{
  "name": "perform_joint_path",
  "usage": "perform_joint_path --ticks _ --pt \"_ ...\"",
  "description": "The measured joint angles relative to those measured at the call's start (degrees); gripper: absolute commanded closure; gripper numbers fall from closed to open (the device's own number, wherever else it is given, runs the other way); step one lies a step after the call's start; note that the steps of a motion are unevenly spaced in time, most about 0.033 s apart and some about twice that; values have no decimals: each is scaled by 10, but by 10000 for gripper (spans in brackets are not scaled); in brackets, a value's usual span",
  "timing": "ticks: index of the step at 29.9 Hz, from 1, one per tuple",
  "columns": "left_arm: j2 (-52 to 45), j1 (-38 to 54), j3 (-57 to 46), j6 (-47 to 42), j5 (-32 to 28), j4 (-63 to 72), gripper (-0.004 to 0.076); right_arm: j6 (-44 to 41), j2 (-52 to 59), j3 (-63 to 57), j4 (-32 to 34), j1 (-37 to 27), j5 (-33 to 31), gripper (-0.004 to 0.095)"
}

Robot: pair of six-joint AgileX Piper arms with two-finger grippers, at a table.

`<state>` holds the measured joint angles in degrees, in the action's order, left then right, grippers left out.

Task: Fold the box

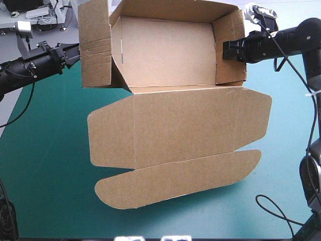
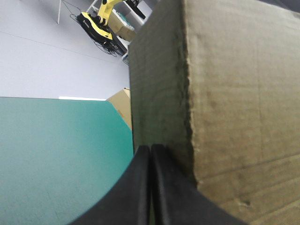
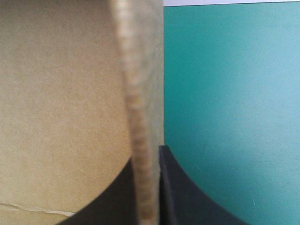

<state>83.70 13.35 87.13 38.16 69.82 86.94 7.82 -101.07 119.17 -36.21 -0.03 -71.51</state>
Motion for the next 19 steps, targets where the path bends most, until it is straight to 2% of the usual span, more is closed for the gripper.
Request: perform_joint_path --ticks 11,19 --pt "0 -25 1 0 3 -6 733 0 -17 0 15 20 11 923" --pt "0 -37 1 0 3 -7 733 1 -20 -1 26 43 46 923"
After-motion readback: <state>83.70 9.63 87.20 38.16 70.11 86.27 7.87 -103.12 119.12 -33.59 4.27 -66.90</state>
